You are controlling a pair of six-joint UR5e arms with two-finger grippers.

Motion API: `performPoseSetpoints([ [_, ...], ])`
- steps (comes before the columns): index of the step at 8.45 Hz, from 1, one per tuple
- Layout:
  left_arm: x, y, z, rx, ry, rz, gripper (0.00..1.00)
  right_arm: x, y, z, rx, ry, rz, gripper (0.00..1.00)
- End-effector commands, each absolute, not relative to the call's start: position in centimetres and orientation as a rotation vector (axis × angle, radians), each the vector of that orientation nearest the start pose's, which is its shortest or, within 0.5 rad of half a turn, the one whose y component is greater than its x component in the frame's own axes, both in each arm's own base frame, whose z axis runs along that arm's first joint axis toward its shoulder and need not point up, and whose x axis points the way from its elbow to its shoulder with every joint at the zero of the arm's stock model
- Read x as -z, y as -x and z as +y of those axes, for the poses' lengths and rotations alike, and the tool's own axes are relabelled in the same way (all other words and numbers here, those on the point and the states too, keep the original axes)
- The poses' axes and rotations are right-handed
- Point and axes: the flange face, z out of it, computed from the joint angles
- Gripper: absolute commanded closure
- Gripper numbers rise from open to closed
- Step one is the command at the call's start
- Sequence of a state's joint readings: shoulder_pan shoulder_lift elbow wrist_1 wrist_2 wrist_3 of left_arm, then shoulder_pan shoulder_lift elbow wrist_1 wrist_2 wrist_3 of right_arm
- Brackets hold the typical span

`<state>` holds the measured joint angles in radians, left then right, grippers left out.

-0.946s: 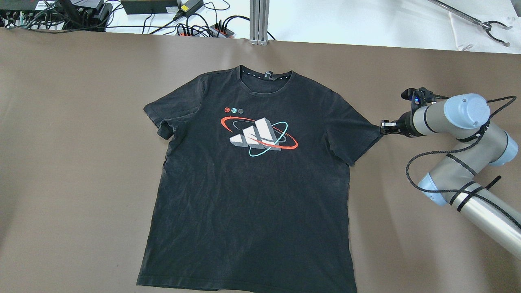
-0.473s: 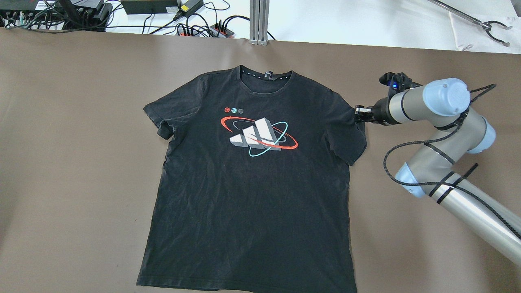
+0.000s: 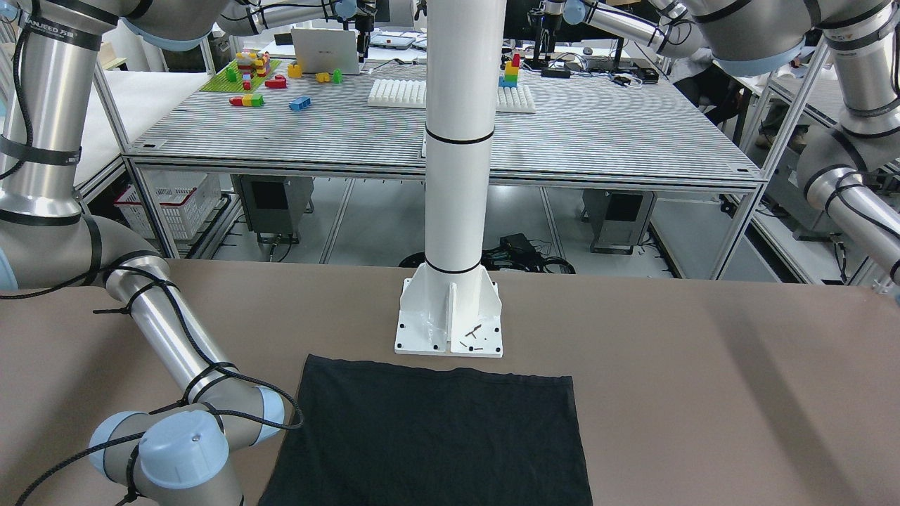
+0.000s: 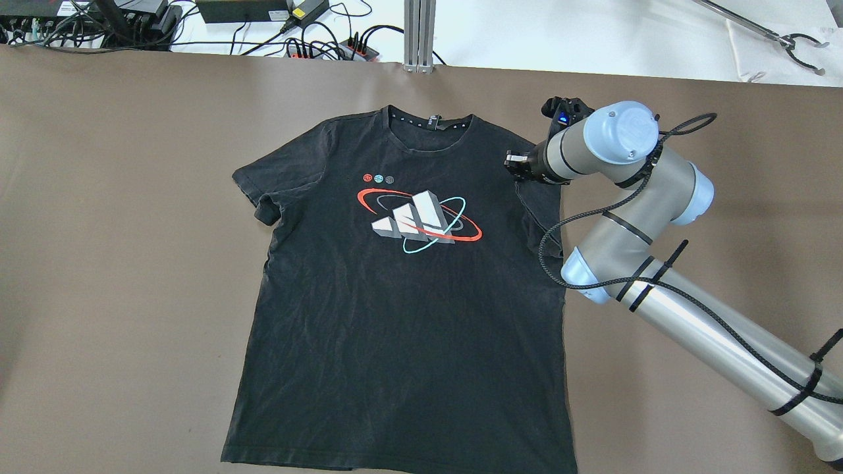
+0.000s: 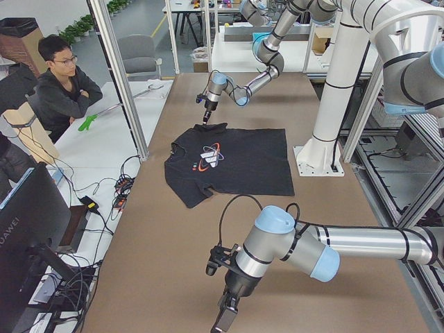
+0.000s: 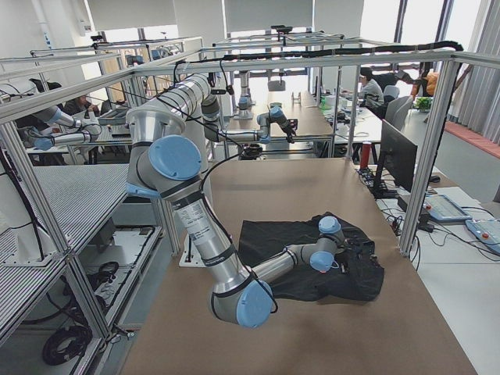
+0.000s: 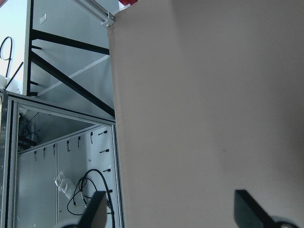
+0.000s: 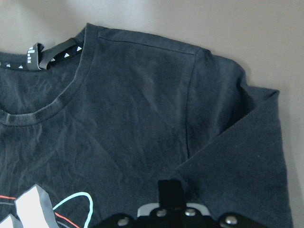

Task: Fold clothes
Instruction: 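Move the right gripper to the sleeve nearest it and grasp its edge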

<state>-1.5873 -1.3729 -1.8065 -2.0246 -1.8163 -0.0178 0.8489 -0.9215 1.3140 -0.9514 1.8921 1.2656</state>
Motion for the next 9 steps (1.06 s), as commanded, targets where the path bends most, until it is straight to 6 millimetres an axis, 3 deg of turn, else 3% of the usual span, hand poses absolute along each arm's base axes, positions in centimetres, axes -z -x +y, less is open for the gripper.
performPoseSetpoints([
  [1, -60.4, 11.6, -43.9, -0.027, -0.485, 0.241, 0.06, -30.9, 44.8, -62.5, -0.316, -0.299, -0.996, 1.00],
  [2, -60.4, 11.5, -43.9, -0.028, -0.485, 0.242, 0.06, -30.4, 44.8, -62.1, -0.312, -0.301, -1.006, 1.00],
  [5, -60.3, 11.5, -44.0, -0.005, -0.484, 0.248, 0.06, -30.1, 43.1, -58.6, -0.281, -0.311, -1.051, 1.00],
  [7, -60.4, 11.2, -44.0, -0.009, -0.480, 0.250, 0.06, -30.8, 43.8, -57.3, -0.265, -0.299, -1.050, 0.99],
  [8, -60.3, 11.0, -44.1, -0.014, -0.481, 0.251, 0.06, -30.7, 43.9, -57.4, -0.267, -0.298, -1.050, 0.75],
  [9, -60.5, 11.0, -44.0, -0.013, -0.478, 0.251, 0.06, -30.9, 43.8, -57.3, -0.266, -0.297, -1.047, 0.08],
])
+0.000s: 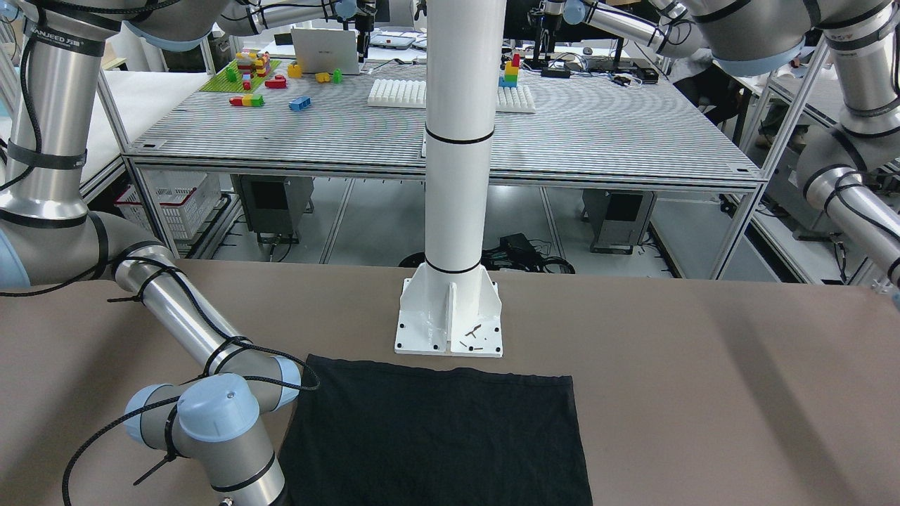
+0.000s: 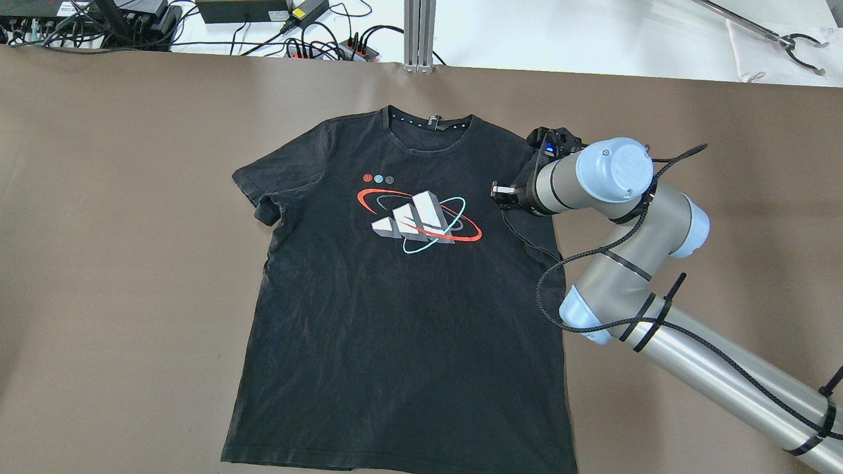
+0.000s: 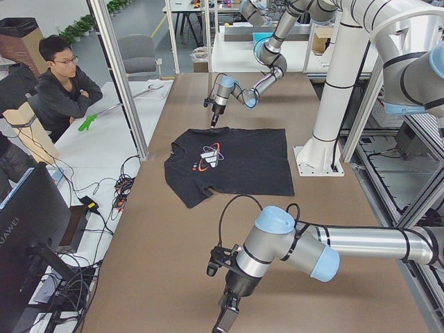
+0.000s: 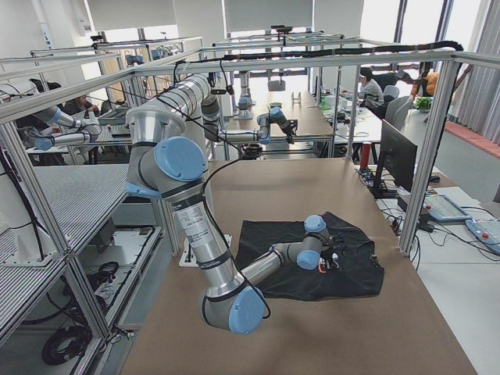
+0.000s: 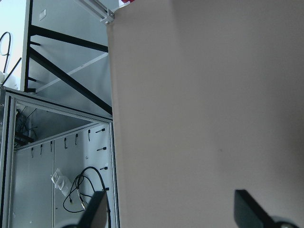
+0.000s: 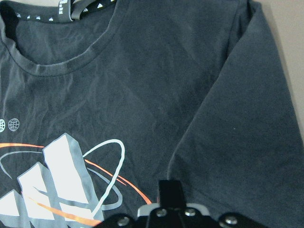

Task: Fold clothes
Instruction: 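Move the right gripper to the sleeve nearest it and grasp its edge, then reach the left gripper to the other sleeve edge while the right gripper holds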

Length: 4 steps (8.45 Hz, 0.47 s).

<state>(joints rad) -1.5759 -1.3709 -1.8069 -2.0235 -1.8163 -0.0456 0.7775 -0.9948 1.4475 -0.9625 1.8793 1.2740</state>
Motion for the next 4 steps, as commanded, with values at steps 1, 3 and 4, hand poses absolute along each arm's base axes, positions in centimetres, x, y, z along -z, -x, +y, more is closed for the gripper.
performPoseSetpoints([
  [1, -60.0, 10.8, -44.4, -0.017, -0.488, 0.266, 0.06, -30.9, 43.8, -57.3, -0.266, -0.297, -1.047, 0.05],
  [3, -56.1, 6.1, -48.4, 0.013, -0.502, 0.426, 0.06, -30.5, 43.6, -57.1, -0.266, -0.298, -1.052, 0.05],
  [4, -53.3, 2.6, -50.9, 0.047, -0.504, 0.496, 0.07, -30.2, 43.1, -56.3, -0.261, -0.300, -1.058, 0.05],
])
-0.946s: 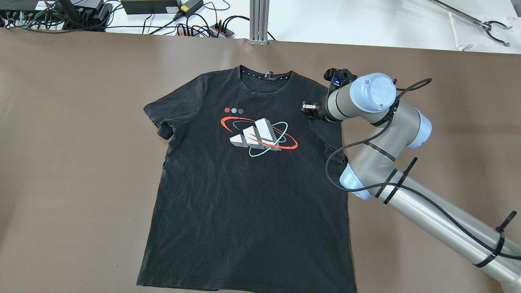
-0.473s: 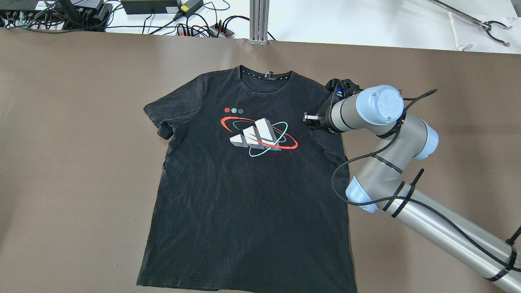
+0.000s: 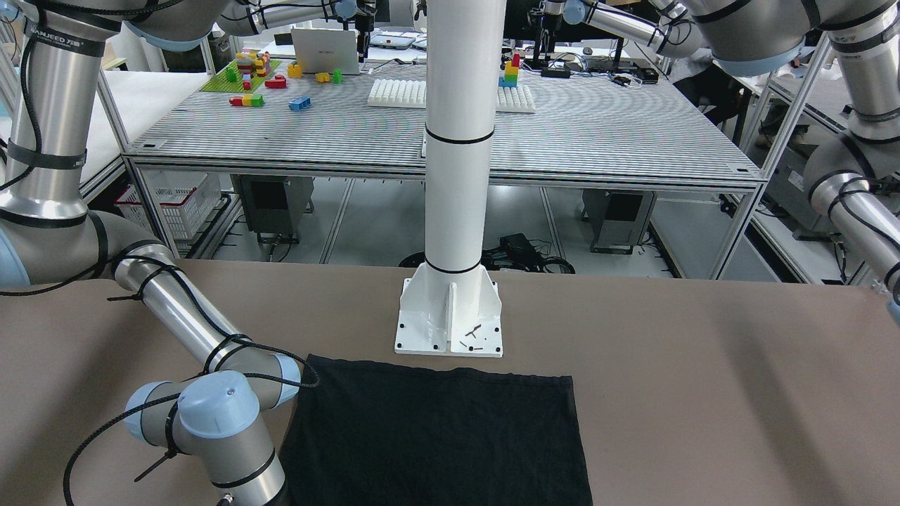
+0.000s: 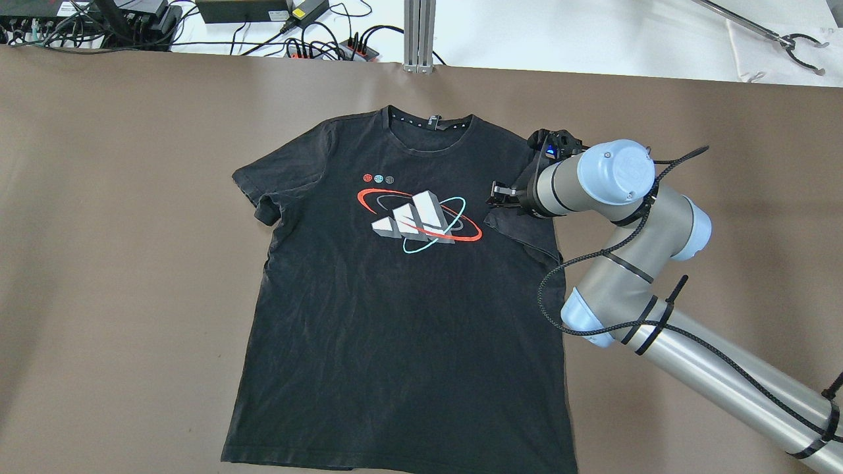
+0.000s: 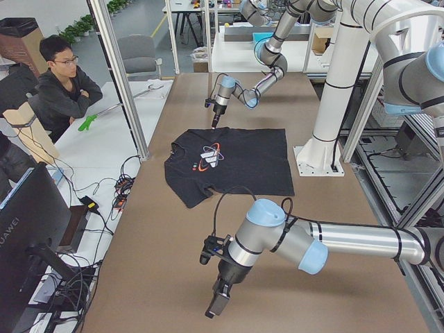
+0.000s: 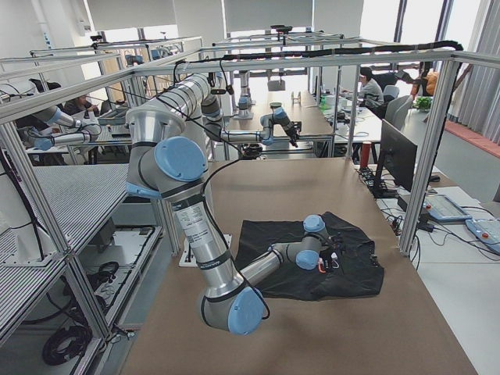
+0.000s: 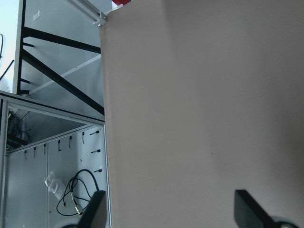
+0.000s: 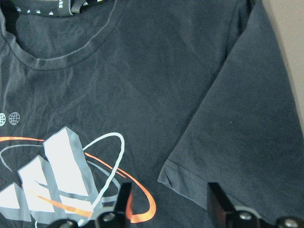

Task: Fold clothes
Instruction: 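Reach the left gripper to the other sleeve edge while the right gripper holds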

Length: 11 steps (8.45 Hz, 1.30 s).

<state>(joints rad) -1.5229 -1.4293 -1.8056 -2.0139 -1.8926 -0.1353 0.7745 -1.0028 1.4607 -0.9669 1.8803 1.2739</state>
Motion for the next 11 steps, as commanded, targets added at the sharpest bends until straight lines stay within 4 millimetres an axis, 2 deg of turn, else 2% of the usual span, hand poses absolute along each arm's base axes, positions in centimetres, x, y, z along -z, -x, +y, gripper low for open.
performPoseSetpoints([
  [1, -50.7, -2.2, -53.4, 0.022, -0.469, 0.588, 0.08, -30.7, 43.3, -54.3, -0.241, -0.287, -1.060, 0.05],
  [2, -47.8, -8.5, -57.6, -0.042, -0.430, 0.706, 0.08, -31.1, 43.4, -53.7, -0.241, -0.278, -1.051, 0.05],
  [3, -46.3, -12.7, -60.7, -0.010, -0.355, 0.798, 0.07, -31.8, 43.3, -53.6, -0.244, -0.276, -1.043, 0.05],
  [4, -44.9, -17.0, -63.3, 0.028, -0.275, 0.862, 0.07, -32.3, 43.3, -53.5, -0.245, -0.273, -1.037, 0.05],
  [5, -45.1, -22.0, -64.6, -0.003, -0.231, 0.868, 0.06, -32.7, 43.4, -53.6, -0.248, -0.270, -1.030, 0.05],
  [6, -44.4, -24.5, -67.3, -0.012, -0.227, 0.874, 0.11, -32.5, 43.4, -53.6, -0.247, -0.272, -1.033, 0.05],
  [7, -44.1, -28.0, -68.8, -0.028, -0.193, 0.878, 0.16, -32.5, 43.4, -53.7, -0.248, -0.272, -1.031, 0.05],
  [8, -43.1, -29.8, -70.4, -0.023, -0.175, 0.882, 0.28, -32.4, 43.4, -53.6, -0.248, -0.274, -1.033, 0.05],
  [9, -42.3, -31.0, -71.4, -0.026, -0.158, 0.896, 0.34, -32.3, 43.4, -53.6, -0.246, -0.274, -1.033, 0.05],
  [10, -42.8, -33.0, -71.6, -0.045, -0.146, 0.901, 0.42, -31.9, 43.2, -53.4, -0.245, -0.279, -1.042, 0.05],
  [11, -43.9, -33.4, -71.8, -0.054, -0.163, 0.913, 0.45, -30.9, 42.5, -52.9, -0.240, -0.290, -1.062, 0.05],
])
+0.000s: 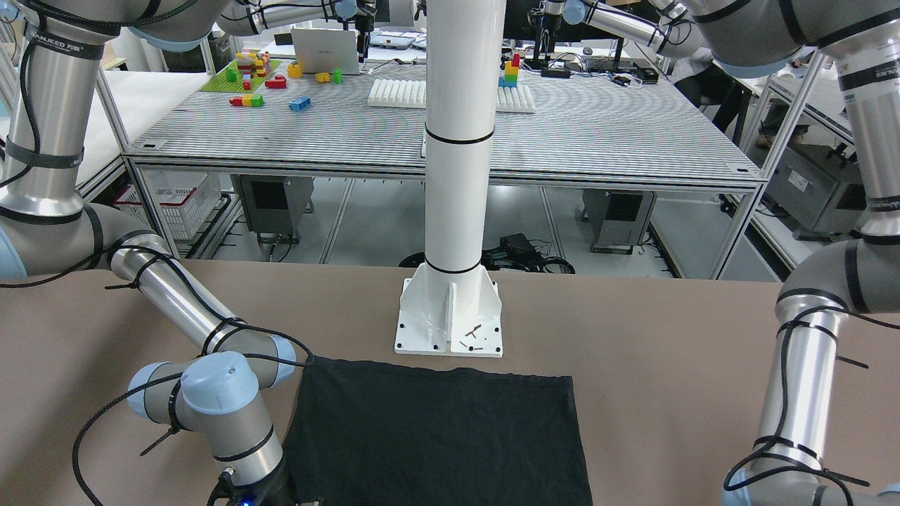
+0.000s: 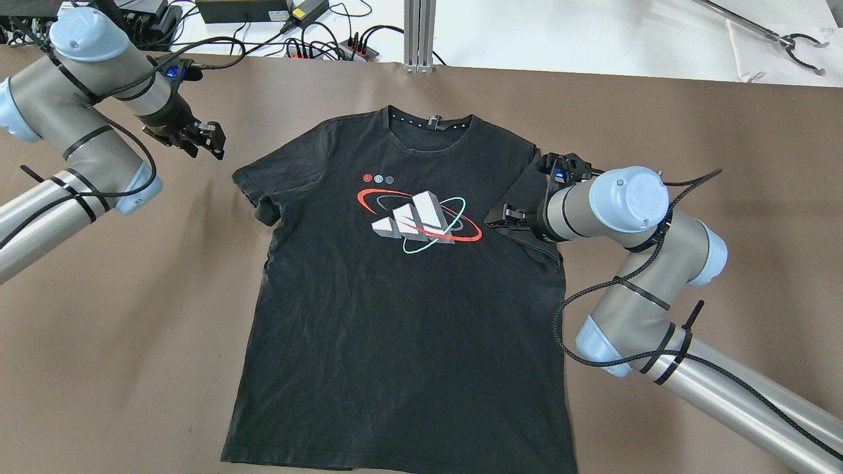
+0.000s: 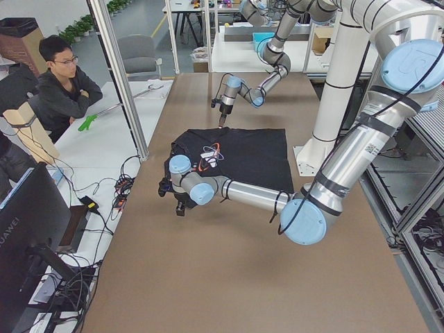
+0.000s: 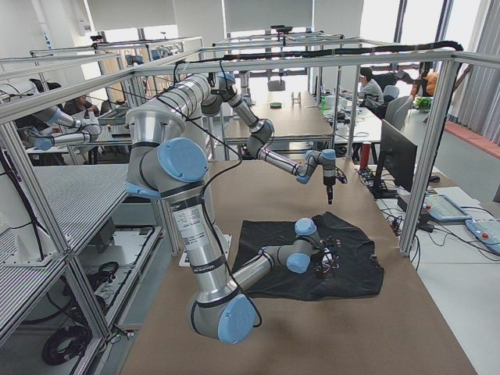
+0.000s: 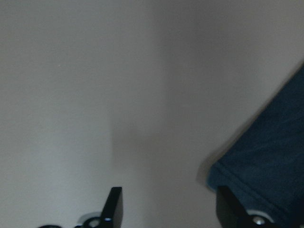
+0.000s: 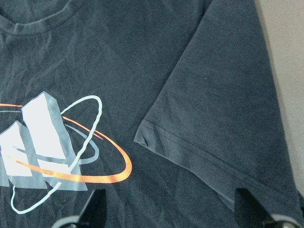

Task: Fold clothes
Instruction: 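Reach the left gripper to the other sleeve edge while the right gripper holds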

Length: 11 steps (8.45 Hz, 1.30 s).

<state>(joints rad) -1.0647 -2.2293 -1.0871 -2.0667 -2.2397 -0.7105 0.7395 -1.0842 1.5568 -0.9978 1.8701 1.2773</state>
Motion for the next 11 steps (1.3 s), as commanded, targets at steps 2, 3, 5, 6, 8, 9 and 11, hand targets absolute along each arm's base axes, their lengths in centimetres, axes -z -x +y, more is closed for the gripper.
performPoseSetpoints([
  [2, -44.5, -34.6, -71.3, -0.051, -0.144, 0.916, 0.49, -30.4, 42.0, -52.2, -0.248, -0.286, -1.079, 0.05],
  [3, -44.3, -35.1, -71.0, -0.054, -0.147, 0.925, 0.52, -30.5, 42.0, -52.1, -0.259, -0.279, -1.081, 0.05],
  [5, -44.3, -36.2, -70.5, -0.060, -0.138, 0.928, 0.53, -30.0, 41.8, -51.7, -0.257, -0.283, -1.090, 0.05],
  [6, -44.3, -36.7, -70.2, -0.063, -0.135, 0.930, 0.54, -30.1, 41.8, -51.7, -0.257, -0.283, -1.089, 0.05],
  [8, -44.4, -37.0, -70.0, -0.067, -0.131, 0.929, 0.64, -30.2, 41.8, -51.6, -0.257, -0.282, -1.087, 0.05],
  [9, -44.3, -37.0, -70.0, -0.067, -0.134, 0.932, 0.79, -30.2, 41.8, -51.5, -0.255, -0.282, -1.089, 0.05],
  [11, -42.5, -37.0, -69.9, -0.062, -0.135, 0.960, 1.00, -30.3, 41.9, -51.5, -0.255, -0.282, -1.087, 0.05],
])
